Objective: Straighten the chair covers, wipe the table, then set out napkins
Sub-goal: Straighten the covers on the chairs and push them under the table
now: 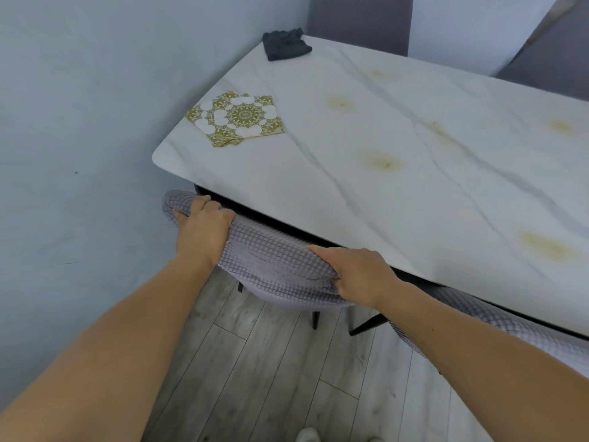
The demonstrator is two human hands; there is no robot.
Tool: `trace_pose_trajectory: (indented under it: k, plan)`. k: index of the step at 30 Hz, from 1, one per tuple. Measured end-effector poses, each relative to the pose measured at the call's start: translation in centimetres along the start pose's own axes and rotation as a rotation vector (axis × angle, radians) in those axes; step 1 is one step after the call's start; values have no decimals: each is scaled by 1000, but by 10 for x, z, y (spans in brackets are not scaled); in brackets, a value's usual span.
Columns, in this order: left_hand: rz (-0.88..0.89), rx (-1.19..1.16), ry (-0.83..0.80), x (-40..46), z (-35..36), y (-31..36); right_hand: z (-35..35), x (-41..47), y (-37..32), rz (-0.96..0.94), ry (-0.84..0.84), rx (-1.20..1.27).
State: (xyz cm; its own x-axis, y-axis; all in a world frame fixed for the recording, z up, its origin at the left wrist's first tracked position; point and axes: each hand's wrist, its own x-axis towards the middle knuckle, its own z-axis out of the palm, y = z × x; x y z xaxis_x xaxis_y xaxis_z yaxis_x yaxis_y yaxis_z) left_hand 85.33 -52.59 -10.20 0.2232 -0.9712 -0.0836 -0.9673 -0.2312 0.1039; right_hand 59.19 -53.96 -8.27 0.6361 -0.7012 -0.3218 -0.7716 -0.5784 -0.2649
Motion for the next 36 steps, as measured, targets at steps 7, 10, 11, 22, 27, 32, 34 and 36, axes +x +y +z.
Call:
trace_pose_trajectory:
  k: [7,10,11,22,27,32,34,36]
  plan:
    - [-6,-27,11,9,1,0,-5,6,1,-1,5,-12]
    - [-5,-14,9,7,0,0,-5,6,1,14,-4,-33]
    - [1,-8,18,4,-1,1,-5,4,0,19,-7,-37]
    - [200,209,30,-37,-9,31,5,-6,-5,108,-2,-177]
    - [269,290,-57,-38,-12,38,14,-18,-15,286,-53,-213]
    - [243,298,-136,-30,-18,42,10,-11,-25,411,-132,-163]
    - [250,302,-130,-28,-18,42,9,-11,-23,389,-112,-175]
    - [249,308,-136,-26,-18,41,9,-12,-22,378,-98,-197]
